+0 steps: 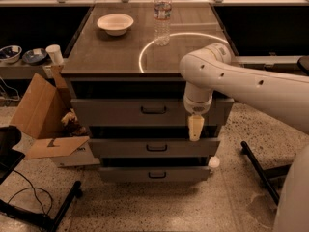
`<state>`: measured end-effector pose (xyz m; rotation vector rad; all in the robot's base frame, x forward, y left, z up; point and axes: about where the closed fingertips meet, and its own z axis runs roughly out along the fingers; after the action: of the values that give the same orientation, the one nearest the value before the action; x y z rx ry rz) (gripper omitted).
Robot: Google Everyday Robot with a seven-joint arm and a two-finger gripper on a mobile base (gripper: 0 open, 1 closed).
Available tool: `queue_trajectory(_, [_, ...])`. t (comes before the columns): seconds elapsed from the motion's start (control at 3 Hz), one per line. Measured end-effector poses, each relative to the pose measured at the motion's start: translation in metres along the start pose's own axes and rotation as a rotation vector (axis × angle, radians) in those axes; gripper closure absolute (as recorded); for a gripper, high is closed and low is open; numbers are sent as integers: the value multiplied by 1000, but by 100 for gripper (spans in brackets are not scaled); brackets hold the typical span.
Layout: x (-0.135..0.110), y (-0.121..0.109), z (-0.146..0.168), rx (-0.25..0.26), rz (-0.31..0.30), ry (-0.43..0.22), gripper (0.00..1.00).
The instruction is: Open top drawer
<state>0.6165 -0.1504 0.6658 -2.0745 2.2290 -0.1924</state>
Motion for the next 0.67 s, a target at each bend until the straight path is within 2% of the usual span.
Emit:
queue_trajectory(0.33, [-3,24,0,-31,30,-42,38])
queue_trajectory(0.67, [-3,23,-9,-31,30,-42,62])
